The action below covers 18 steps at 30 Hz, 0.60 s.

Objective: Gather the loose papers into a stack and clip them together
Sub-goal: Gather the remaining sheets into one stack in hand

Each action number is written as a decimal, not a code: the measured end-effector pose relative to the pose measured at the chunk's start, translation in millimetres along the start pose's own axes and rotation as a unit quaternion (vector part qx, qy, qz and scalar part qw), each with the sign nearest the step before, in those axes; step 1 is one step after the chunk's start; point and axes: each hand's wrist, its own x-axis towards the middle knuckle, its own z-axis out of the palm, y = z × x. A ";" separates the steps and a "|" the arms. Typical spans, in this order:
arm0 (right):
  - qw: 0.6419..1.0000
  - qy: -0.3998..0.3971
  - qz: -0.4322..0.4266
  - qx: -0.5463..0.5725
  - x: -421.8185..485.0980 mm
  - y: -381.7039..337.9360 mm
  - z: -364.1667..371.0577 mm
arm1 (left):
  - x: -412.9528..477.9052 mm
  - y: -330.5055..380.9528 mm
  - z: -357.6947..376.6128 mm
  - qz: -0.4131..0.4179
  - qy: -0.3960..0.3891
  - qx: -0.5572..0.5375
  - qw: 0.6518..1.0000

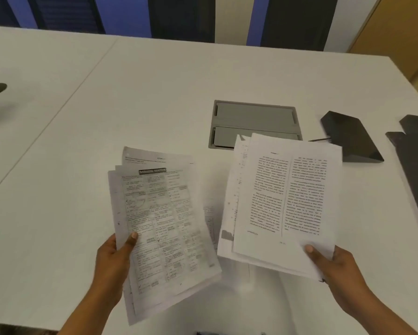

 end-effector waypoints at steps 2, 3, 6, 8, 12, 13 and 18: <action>0.999 -0.030 -0.007 0.013 -7.4 -9.8 6.9 | -5.3 0.5 11.6 -0.006 -0.026 -0.003 1.000; 0.999 -0.047 -0.009 0.025 -9.7 -12.5 11.6 | -8.1 0.9 18.8 -0.010 -0.039 -0.006 0.999; 0.994 -0.082 -0.006 0.066 -13.4 -16.2 29.0 | -18.5 4.9 42.3 -0.026 -0.083 -0.016 0.996; 0.995 -0.080 -0.006 0.063 -13.0 -18.1 39.1 | -25.4 9.2 55.7 -0.040 -0.122 -0.026 0.991; 0.996 -0.091 -0.010 0.017 -8.3 -21.1 51.6 | -37.7 17.5 75.8 -0.034 -0.155 -0.015 0.987; 0.995 -0.102 -0.001 0.014 -7.5 -21.3 52.9 | -39.2 18.3 79.8 -0.033 -0.157 -0.011 0.987; 0.988 -0.137 0.030 0.064 -13.3 -26.8 60.3 | -45.2 21.5 96.5 -0.053 -0.144 -0.043 0.987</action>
